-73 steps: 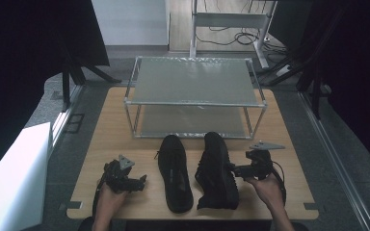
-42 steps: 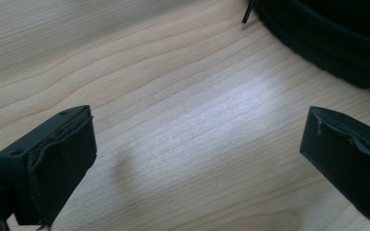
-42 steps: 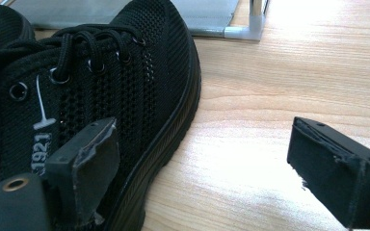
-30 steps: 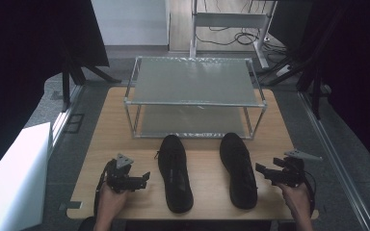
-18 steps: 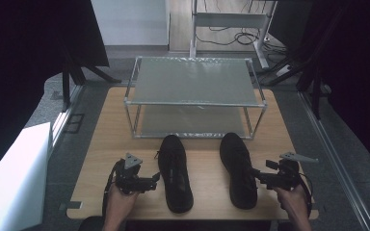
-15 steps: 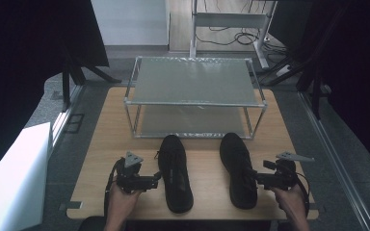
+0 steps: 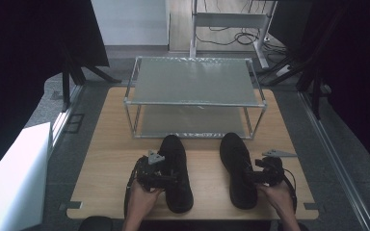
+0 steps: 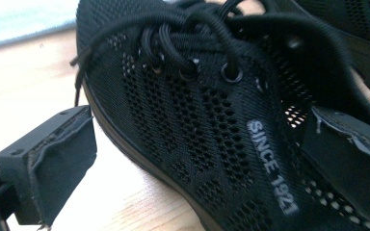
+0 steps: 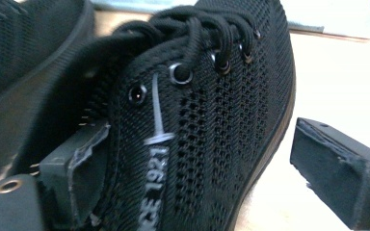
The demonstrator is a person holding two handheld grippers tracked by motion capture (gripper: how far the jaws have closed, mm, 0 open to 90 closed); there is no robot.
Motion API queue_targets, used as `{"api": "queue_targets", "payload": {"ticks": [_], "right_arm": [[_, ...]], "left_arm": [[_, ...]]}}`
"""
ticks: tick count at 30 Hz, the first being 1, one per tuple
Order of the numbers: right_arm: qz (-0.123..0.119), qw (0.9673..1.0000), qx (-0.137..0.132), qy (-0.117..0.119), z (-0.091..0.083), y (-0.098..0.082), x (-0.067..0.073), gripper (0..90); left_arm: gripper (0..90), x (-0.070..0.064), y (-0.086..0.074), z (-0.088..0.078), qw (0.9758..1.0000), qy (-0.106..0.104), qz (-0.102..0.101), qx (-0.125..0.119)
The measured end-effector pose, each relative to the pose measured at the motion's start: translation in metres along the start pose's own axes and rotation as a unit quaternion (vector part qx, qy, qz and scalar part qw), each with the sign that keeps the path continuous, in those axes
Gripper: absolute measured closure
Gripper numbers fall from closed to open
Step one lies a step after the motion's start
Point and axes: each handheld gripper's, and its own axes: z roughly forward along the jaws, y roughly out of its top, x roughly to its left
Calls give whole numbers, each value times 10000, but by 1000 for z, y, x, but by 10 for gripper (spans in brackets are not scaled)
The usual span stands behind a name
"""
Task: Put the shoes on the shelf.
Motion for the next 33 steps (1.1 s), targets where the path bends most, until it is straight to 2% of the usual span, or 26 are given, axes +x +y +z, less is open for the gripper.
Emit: {"api": "queue_targets", "payload": {"ticks": [2, 3, 6, 8, 9, 11, 12, 14, 15, 17, 20, 22, 23, 25, 27, 29, 33], "right_arm": [[-109, 9997, 68, -185, 8, -1, 3, 159], [-135, 9995, 109, -274, 11, -1, 4, 194], [-79, 9988, 129, -458, 15, -1, 5, 274], [-125, 9981, 120, -592, 15, -1, 6, 331], [-149, 9976, 68, -675, 15, -2, 6, 367], [-113, 9973, -14, -725, 14, -2, 4, 407], [-103, 9972, -40, -743, 14, -3, 4, 429], [-124, 9963, -100, -846, 14, -3, 4, 484], [-164, 9955, -114, -928, 13, -3, 5, 522], [-247, 9938, -163, -1073, 12, -3, 6, 584], [-260, 9923, -193, -1199, 11, -3, 6, 652], [-192, 9920, -225, -1228, 9, -4, 6, 691], [-169, 9921, -294, -1210, 7, -4, 5, 725], [31, 9934, -366, -1091, 4, -4, 2, 739], [159, 9939, -402, -1012, 2, -4, -1, 747], [306, 9942, -418, -942, 1, -4, -4, 751], [521, 9947, -432, -777, -2, -4, -8, 756]], "left_arm": [[0, -1, 0, 4, 10000, 56, 36, 55], [0, -1, 0, 11, 9998, 146, 68, 150], [0, -1, 0, 25, 9991, 298, 86, 294], [6, 2, 0, 30, 9993, 181, -24, 323], [38, 2, 0, 31, 9993, 142, -30, 342], [65, 1, 1, 32, 9992, 236, -15, 315], [100, 2, 1, 30, 9991, 299, -5, 286], [243, 5, 2, 26, 9988, 457, 77, 170], [318, 8, 2, 26, 9988, 461, 68, 146], [414, 14, 3, 24, 9988, 479, 53, 122], [529, 18, 5, 23, 9977, 625, 185, 164], [623, 18, 5, 21, 9967, 737, 295, 174], [659, 19, 5, 20, 9964, 782, 295, 171], [737, 23, 4, 19, 9954, 910, 279, 114], [778, 29, 3, 17, 9969, 761, 196, 52], [786, 33, 3, 16, 9974, 703, 142, 52], [792, 42, 2, 14, 9990, 433, -70, -9]]}}
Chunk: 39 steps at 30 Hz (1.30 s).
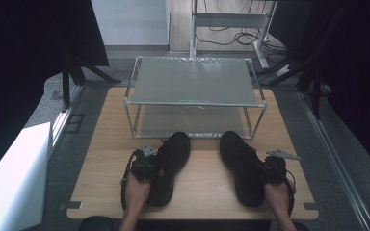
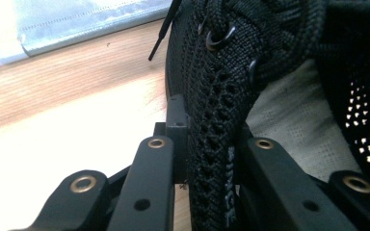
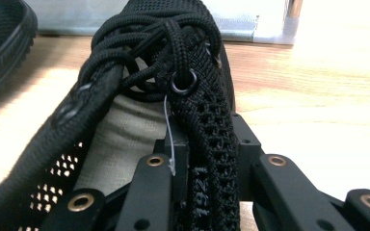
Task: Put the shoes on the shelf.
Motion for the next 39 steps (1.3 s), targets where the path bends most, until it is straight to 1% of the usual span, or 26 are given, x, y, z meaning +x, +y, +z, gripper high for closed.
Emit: {"api": "queue_targets", "payload": {"ticks": [1, 2, 3, 4, 5, 6, 7, 9, 10, 15, 16, 17, 18, 21, 22, 23, 24, 26, 29, 30, 32, 34, 35, 36, 37, 39], "right_arm": [[51, 10000, 4, 41, -1, 0, -1, 756], [122, 9998, 20, 126, -2, 0, -2, 757], [214, 9996, 33, 196, -3, 0, -4, 757], [277, 9993, 36, 254, -3, 0, -5, 757], [362, 9987, 41, 347, -3, 0, -6, 757], [455, 9979, 28, 463, -4, 1, -8, 757], [572, 9967, 8, 578, -5, 1, -9, 757], [773, 9938, -70, 797, -7, 2, -9, 757], [831, 9923, -104, 907, -8, 3, -9, 757], [1023, 9856, -279, 1319, -14, 10, -2, 755], [1050, 9843, -311, 1381, -15, 12, 0, 754], [1072, 9833, -339, 1433, -17, 14, 3, 754], [1075, 9824, -371, 1483, -18, 16, 5, 754], [1146, 9789, -479, 1621, -23, 21, 10, 753], [1161, 9777, -521, 1672, -25, 22, 12, 753], [1180, 9766, -545, 1712, -26, 23, 12, 753], [1230, 9748, -580, 1770, -28, 24, 13, 753], [1332, 9704, -642, 1910, -31, 27, 15, 753], [1467, 9649, -719, 2057, -33, 31, 18, 753], [1467, 9649, -719, 2057, -33, 31, 18, 753], [1523, 9620, -778, 2131, -36, 35, 22, 753], [1537, 9606, -817, 2165, -38, 37, 25, 753], [1588, 9589, -840, 2195, -39, 39, 27, 753], [1609, 9580, -849, 2215, -39, 40, 27, 753], [1634, 9569, -878, 2234, -40, 42, 28, 753], [1701, 9547, -896, 2270, -40, 45, 30, 753]], "left_arm": [[792, 4, -1, 0, 9999, -111, -101, -42], [792, 4, -1, 0, 9999, -111, -101, -42], [792, 11, -2, -1, 9990, -314, -312, -94], [792, 11, -2, -1, 9990, -314, -312, -94], [793, 17, -4, -2, 9968, -548, -561, -156], [793, 17, -4, -2, 9968, -548, -561, -156], [793, 20, -5, -3, 9949, -707, -697, -205], [793, 20, -5, -6, 9937, -775, -760, -264], [793, 20, -4, -7, 9932, -814, -779, -299], [792, 15, 2, -19, 9903, -979, -842, -521], [792, 15, 2, -19, 9903, -979, -842, -521], [792, 13, 4, -24, 9886, -1060, -858, -638], [792, 12, 5, -26, 9880, -1083, -869, -677], [791, 8, 8, -34, 9841, -1213, -969, -858], [791, 8, 9, -36, 9833, -1248, -982, -891], [791, 7, 9, -39, 9817, -1295, -1030, -942], [791, 7, 10, -42, 9799, -1342, -1078, -1006], [791, 5, 12, -46, 9780, -1385, -1130, -1077], [790, 3, 16, -52, 9771, -1357, -1142, -1172], [790, 3, 16, -52, 9771, -1357, -1142, -1172], [790, 1, 20, -57, 9758, -1366, -1167, -1245], [790, 1, 21, -58, 9755, -1361, -1170, -1272], [790, 0, 24, -61, 9737, -1360, -1239, -1342], [790, 0, 26, -62, 9730, -1355, -1275, -1364], [790, 0, 26, -62, 9730, -1355, -1275, -1364], [790, -1, 31, -66, 9715, -1348, -1323, -1433]]}}
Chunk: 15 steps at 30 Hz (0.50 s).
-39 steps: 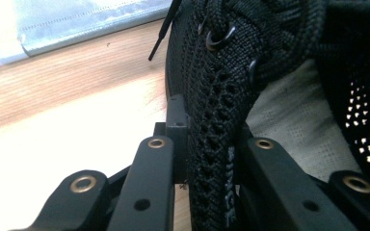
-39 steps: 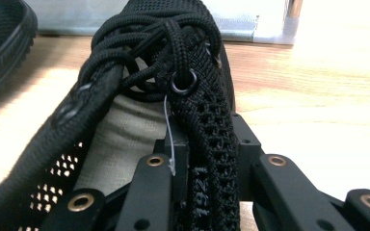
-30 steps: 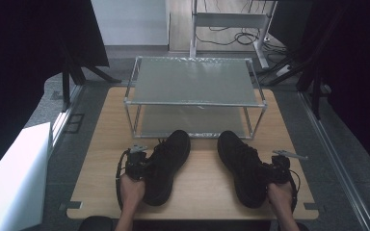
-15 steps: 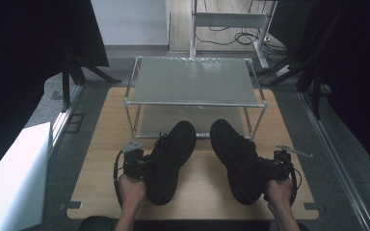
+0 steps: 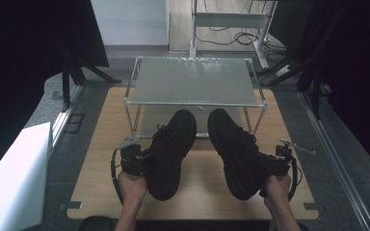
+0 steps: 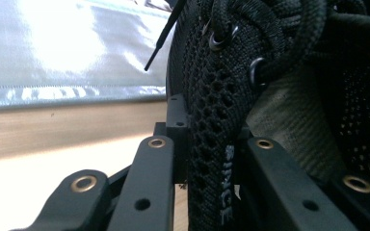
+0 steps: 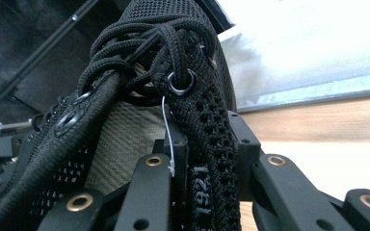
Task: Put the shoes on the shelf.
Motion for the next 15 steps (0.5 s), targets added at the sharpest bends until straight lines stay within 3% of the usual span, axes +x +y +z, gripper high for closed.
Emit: {"api": "queue_targets", "payload": {"ticks": [15], "right_arm": [[109, 9997, -213, 78, 14, 31, 34, 752]], "left_arm": [[786, -15, 45, -6, 9989, 3, -193, -417]]}}
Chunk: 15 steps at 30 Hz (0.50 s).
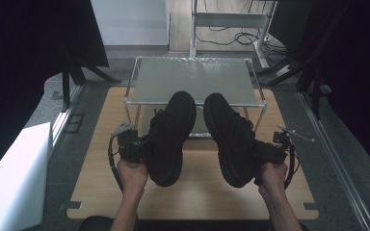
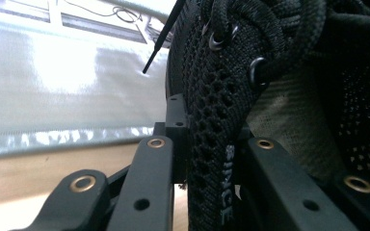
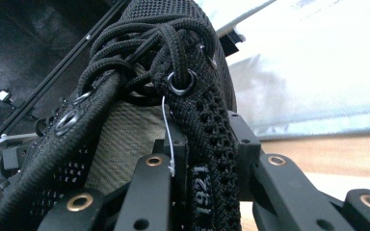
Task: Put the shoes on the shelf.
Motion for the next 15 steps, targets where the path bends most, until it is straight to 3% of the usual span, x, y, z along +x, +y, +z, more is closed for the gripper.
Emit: {"api": "queue_targets", "payload": {"ticks": [4, 15], "right_arm": [[98, 9999, -58, 56, 7, 11, 6, 752], [43, 9993, -266, -245, 30, 43, 20, 753]], "left_arm": [[784, -4, 13, 4, 9999, 54, -38, -90], [783, -5, 50, 22, 9991, 212, -231, -295]]}}
